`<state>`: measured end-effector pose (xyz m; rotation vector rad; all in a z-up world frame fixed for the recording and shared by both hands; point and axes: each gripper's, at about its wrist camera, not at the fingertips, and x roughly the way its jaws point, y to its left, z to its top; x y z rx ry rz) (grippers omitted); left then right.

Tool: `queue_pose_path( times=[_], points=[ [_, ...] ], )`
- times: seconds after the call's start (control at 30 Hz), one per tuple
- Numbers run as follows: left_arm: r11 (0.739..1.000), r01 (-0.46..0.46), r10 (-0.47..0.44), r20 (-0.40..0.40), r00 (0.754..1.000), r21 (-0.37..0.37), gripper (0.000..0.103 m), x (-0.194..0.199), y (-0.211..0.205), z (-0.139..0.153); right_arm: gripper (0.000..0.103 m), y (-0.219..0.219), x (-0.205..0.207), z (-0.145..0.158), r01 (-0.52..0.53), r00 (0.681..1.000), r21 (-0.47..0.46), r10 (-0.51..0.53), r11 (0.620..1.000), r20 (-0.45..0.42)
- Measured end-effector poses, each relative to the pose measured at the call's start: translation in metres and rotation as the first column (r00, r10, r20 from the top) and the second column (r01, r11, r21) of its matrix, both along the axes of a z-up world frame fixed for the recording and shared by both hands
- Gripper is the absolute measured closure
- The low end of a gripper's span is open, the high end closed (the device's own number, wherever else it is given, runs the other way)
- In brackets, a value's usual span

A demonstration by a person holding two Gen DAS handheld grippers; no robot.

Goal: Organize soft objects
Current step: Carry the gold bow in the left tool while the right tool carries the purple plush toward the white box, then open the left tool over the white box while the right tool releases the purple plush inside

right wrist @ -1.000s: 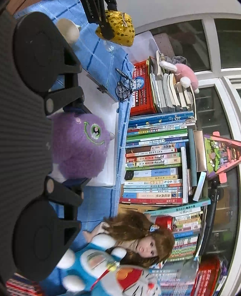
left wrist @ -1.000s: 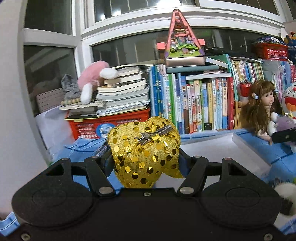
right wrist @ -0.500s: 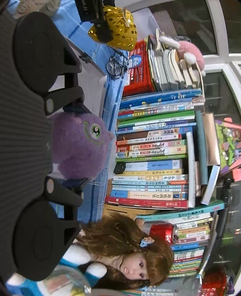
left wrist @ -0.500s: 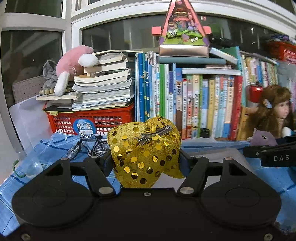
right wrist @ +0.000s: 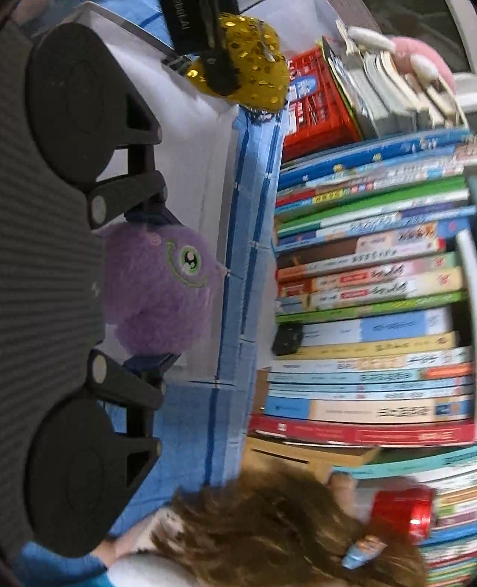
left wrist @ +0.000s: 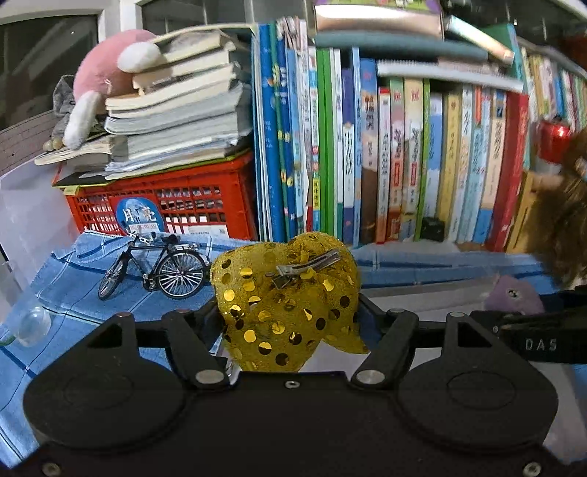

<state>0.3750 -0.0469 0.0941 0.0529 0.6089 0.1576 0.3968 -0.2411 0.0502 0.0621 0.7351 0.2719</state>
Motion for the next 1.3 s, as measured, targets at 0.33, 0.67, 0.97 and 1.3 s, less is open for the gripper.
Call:
queue_pose_path(
  times=[0.33, 0.67, 0.97, 1.3],
  points=[
    [0.999, -0.041, 0.040, -0.088, 0.995, -0.006, 0.033, 0.029, 0.001, -0.028, 0.031, 0.002, 0.017, -0.011, 0.020, 1.000, -0.022, -0.020, 1.000, -0.015],
    [0.999, -0.037, 0.035, -0.088, 0.995, -0.016, 0.017, 0.041, 0.005, -0.031, 0.020, 0.008, 0.023, -0.008, 0.038, 0.999, -0.055, -0.039, 0.998, -0.016],
    [0.998, -0.053, 0.051, -0.095, 0.994, -0.027, 0.005, 0.047, 0.006, -0.029, 0.008, 0.014, 0.019, 0.004, 0.037, 0.999, -0.098, -0.034, 0.995, 0.028],
    [0.998, -0.043, 0.039, -0.084, 0.996, -0.037, 0.000, 0.043, -0.001, -0.017, 0.003, 0.005, 0.007, 0.015, 0.059, 0.997, -0.121, -0.052, 0.991, 0.063]
  ],
)
